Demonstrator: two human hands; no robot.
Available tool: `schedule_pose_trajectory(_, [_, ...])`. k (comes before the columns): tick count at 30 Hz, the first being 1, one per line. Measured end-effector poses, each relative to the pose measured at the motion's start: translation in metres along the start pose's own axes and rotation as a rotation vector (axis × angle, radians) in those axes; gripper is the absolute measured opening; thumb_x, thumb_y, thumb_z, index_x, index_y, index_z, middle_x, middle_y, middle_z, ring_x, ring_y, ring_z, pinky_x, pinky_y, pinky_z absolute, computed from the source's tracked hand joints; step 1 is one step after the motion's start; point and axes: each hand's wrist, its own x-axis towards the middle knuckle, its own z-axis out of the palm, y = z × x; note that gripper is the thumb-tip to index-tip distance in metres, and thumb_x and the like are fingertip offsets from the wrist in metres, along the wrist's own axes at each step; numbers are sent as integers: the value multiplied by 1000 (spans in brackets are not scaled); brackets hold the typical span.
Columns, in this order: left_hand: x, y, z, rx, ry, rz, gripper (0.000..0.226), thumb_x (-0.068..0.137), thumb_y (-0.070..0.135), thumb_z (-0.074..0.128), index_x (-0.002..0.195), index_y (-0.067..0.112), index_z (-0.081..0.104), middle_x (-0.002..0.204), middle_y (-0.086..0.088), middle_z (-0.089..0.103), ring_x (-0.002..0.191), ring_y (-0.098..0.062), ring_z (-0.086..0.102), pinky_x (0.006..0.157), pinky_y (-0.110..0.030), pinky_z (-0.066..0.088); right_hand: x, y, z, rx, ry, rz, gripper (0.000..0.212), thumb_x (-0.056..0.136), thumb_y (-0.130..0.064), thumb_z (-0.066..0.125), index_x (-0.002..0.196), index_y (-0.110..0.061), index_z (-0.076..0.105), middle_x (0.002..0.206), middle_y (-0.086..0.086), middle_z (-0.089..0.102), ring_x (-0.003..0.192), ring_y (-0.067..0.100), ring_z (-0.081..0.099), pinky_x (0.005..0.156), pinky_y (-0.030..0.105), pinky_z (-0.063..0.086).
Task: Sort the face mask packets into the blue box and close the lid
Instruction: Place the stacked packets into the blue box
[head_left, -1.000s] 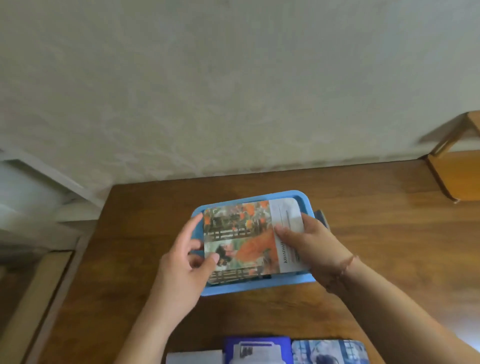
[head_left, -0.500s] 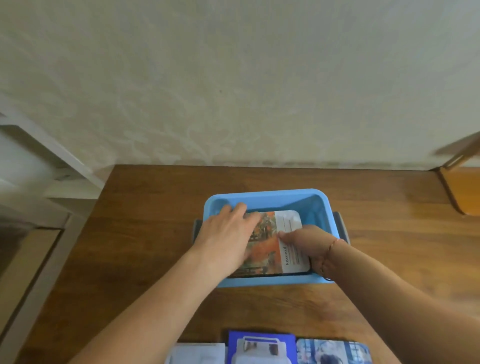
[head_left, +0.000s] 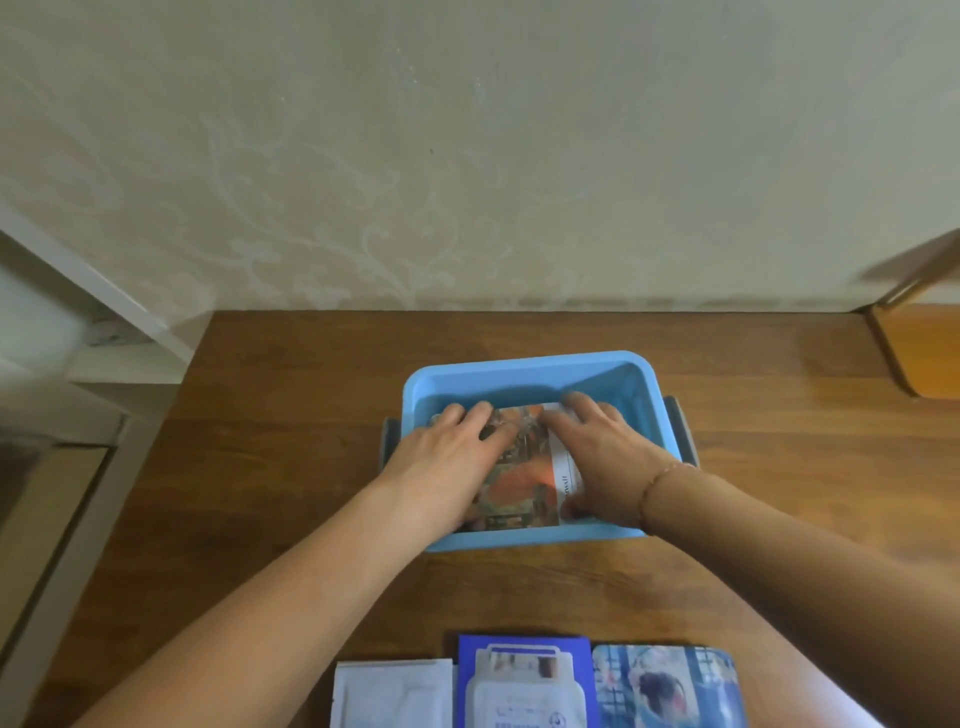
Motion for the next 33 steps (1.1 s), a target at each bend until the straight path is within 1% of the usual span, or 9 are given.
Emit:
schedule_pose_trajectory(7, [1, 1, -4, -36, -62, -12, 102, 77, 22, 81, 153, 33, 14, 151, 0, 26, 134, -24, 34, 94, -42, 51, 7, 6, 0, -10, 8, -32, 103, 67, -42, 84, 148, -22, 23, 143, 6, 30, 133, 31, 35, 111, 41, 34])
schedule_pose_trajectory(10, [-12, 3, -26, -92, -82, -38, 91, 84, 28, 74, 155, 32, 16, 157, 0, 21, 143, -22, 26, 101, -44, 48, -19, 9, -19, 19, 129, -64, 84, 77, -46, 76, 146, -21, 34, 145, 5, 35, 134, 25, 36, 110, 38, 34])
schedule_pose_trajectory(12, [-26, 14, -37, -121, 172, 2, 72, 84, 29, 74, 147, 22, 39, 151, -3, 37, 137, -22, 38, 99, -46, 50, -57, 14, -24, 254, 396, -79, 61, 83, -40, 71, 136, -19, 48, 134, 1, 52, 121, 19, 52, 99, 34, 45])
schedule_pose_trajectory(14, [-42, 40, -34, -287, 534, 131, 44, 84, 22, 76, 125, 12, 63, 124, -7, 61, 114, -23, 58, 93, -41, 53, -104, 20, -10, 567, 704, -6, 33, 83, -28, 73, 114, -19, 63, 107, -8, 68, 97, 8, 64, 82, 22, 52])
schedule_pose_trajectory(16, [-54, 81, -18, -384, 606, 382, 23, 87, 22, 72, 108, 11, 71, 103, -4, 66, 94, -21, 62, 86, -36, 53, -144, 33, 31, 823, 802, 245, 17, 83, -18, 74, 98, -21, 67, 89, -11, 71, 84, 4, 67, 70, 13, 51])
schedule_pose_trajectory(19, [-61, 136, 36, -213, 286, 651, 33, 83, 43, 70, 108, 23, 64, 105, 4, 60, 90, -20, 55, 73, -35, 51, -191, 51, 120, 944, 546, 707, 20, 79, -19, 77, 95, -24, 66, 92, -6, 73, 74, 0, 66, 63, 15, 51])
schedule_pose_trajectory(22, [-62, 164, 85, -140, 28, 686, 55, 67, 58, 70, 113, 31, 57, 117, 7, 54, 100, -18, 54, 75, -33, 52, -218, 50, 175, 948, 327, 925, 29, 74, -22, 81, 100, -19, 70, 84, -7, 72, 74, 5, 67, 76, 30, 54])
schedule_pose_trajectory(29, [-61, 176, 104, -185, -81, 632, 60, 72, 49, 70, 124, 28, 51, 131, 2, 45, 116, -22, 45, 88, -40, 50, -219, 33, 191, 954, 152, 1026, 42, 54, -69, 61, 81, -38, 65, 74, -16, 68, 95, 14, 63, 87, 34, 49])
schedule_pose_trajectory(33, [-63, 176, 104, -200, -16, 633, 56, 75, 45, 68, 123, 27, 47, 129, 1, 45, 113, -21, 38, 86, -40, 51, -211, 27, 194, 880, 81, 921, 54, 57, -74, 47, 92, -35, 61, 94, -10, 63, 106, 19, 57, 89, 35, 46])
